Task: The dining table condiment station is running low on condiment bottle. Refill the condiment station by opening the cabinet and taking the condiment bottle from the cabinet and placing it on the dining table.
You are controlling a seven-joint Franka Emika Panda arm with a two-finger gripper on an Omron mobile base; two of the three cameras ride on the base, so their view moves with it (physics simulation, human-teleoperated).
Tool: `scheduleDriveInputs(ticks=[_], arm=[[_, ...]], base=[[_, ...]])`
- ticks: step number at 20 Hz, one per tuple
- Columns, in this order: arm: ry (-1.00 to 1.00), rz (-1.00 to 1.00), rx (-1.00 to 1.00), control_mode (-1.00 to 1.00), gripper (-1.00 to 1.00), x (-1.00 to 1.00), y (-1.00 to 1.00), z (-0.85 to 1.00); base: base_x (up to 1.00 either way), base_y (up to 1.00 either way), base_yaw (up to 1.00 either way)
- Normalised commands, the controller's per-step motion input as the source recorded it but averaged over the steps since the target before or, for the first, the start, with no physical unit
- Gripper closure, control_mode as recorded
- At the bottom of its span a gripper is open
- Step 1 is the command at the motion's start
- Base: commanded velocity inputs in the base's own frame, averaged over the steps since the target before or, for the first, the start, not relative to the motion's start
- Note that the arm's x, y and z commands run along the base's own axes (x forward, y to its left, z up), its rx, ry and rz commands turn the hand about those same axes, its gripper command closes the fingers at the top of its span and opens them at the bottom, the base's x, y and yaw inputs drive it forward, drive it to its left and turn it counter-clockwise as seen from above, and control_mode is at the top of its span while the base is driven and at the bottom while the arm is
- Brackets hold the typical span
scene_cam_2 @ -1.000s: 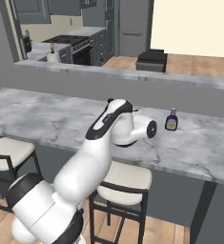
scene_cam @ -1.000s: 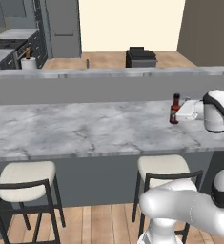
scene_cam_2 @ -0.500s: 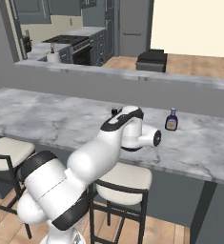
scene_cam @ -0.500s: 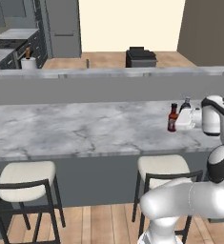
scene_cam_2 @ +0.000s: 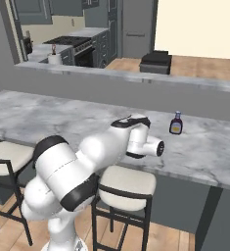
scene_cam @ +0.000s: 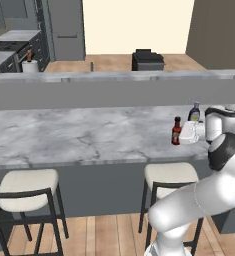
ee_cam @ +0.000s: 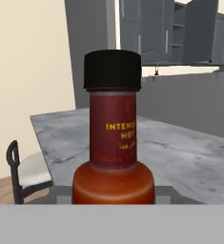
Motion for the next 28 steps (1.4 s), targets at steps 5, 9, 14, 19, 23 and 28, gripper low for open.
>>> scheduleDriveInputs(ticks=[5,9,14,19,23,28], arm=[[0.0,0.04,0.0,-1.0,1.0,0.23,-0.02,-0.33],[0.0,0.05,0.0,-1.0,1.0,0.26,-0.12,-0.16],[-0.03,0.07,0.0,-1.0,1.0,0.19,-0.21,-0.23],[-0.06,0.07,0.0,-1.0,1.0,0.12,-0.27,-0.27],[-0.09,0.04,0.0,-1.0,1.0,0.09,-0.2,-0.26],[-0.04,0.01,0.0,-1.0,1.0,0.12,-0.06,-0.23]], base=[[0.0,0.0,0.0],[0.0,0.0,0.0],[0.0,0.0,0.0],[0.0,0.0,0.0],[0.0,0.0,0.0],[0.0,0.0,0.0]])
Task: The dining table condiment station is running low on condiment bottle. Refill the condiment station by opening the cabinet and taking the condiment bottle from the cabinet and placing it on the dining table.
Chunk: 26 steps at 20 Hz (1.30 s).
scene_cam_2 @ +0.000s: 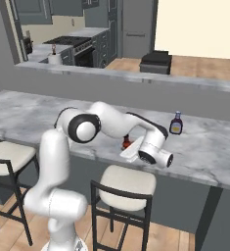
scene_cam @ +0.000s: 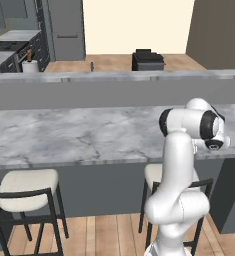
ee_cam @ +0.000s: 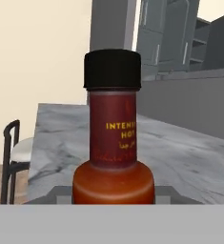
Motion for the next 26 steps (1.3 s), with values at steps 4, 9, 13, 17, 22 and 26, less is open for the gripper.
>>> scheduleDriveInputs(ticks=[4,9,13,17,22,26], arm=[[0.0,0.0,0.0,-1.0,1.0,0.2,0.0,-0.2],[-0.01,0.0,0.0,-1.0,1.0,0.29,0.0,-0.17],[-0.08,0.0,0.0,-1.0,1.0,0.31,0.0,-0.01],[-0.12,0.0,0.0,-1.0,1.0,0.06,0.0,-0.03],[-0.07,0.0,0.0,-1.0,1.0,0.06,0.0,-0.15],[0.0,0.0,0.0,-1.0,-1.0,0.1,0.0,-0.13]], base=[[0.0,0.0,0.0],[0.0,0.0,0.0],[0.0,0.0,0.0],[0.0,0.0,0.0],[0.0,0.0,0.0],[0.0,0.0,0.0]])
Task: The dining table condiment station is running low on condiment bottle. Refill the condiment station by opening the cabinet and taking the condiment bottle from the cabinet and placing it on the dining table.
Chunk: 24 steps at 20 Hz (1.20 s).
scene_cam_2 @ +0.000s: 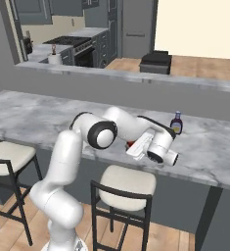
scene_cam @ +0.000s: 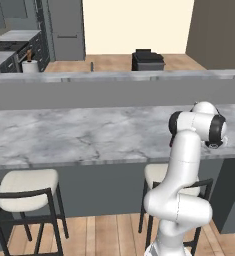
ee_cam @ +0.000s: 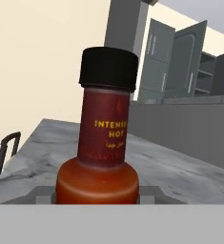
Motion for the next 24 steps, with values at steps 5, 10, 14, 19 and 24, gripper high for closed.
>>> scheduleDriveInputs(ticks=[5,10,14,19,24], arm=[[0.0,0.0,0.0,-1.0,-1.0,0.1,0.0,0.0],[0.02,0.0,0.0,-1.0,-1.0,0.01,0.0,0.05],[0.03,0.0,0.0,-1.0,-1.0,0.0,0.0,0.14],[0.06,0.0,0.0,-1.0,-1.0,0.0,0.0,0.33],[0.06,-0.01,-0.04,-1.0,-1.0,-0.08,0.0,0.5]], base=[[0.0,0.0,0.0],[0.0,0.0,0.0],[0.0,0.0,0.0],[0.0,0.0,0.0],[0.0,0.0,0.0]])
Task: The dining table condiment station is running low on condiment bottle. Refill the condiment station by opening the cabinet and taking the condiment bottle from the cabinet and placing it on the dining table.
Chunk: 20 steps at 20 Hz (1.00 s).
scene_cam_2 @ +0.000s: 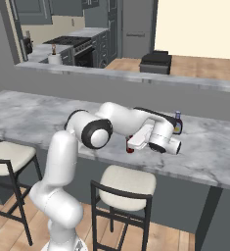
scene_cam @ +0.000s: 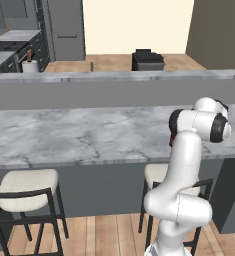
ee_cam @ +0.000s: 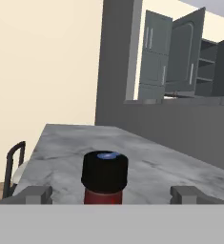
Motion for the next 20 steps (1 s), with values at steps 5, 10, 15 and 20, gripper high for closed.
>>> scheduleDriveInputs(ticks=[5,10,15,20], arm=[[0.06,-0.02,-0.08,-1.0,-1.0,-0.13,0.0,0.53],[0.01,-0.02,-0.1,-1.0,-1.0,-0.25,0.11,0.59],[0.0,-0.04,-0.12,-1.0,-1.0,-0.35,0.32,0.61],[0.0,-0.06,-0.17,-1.0,-1.0,-0.54,0.37,0.55]], base=[[0.0,0.0,0.0],[0.0,0.0,0.0],[0.0,0.0,0.0],[0.0,0.0,0.0]])
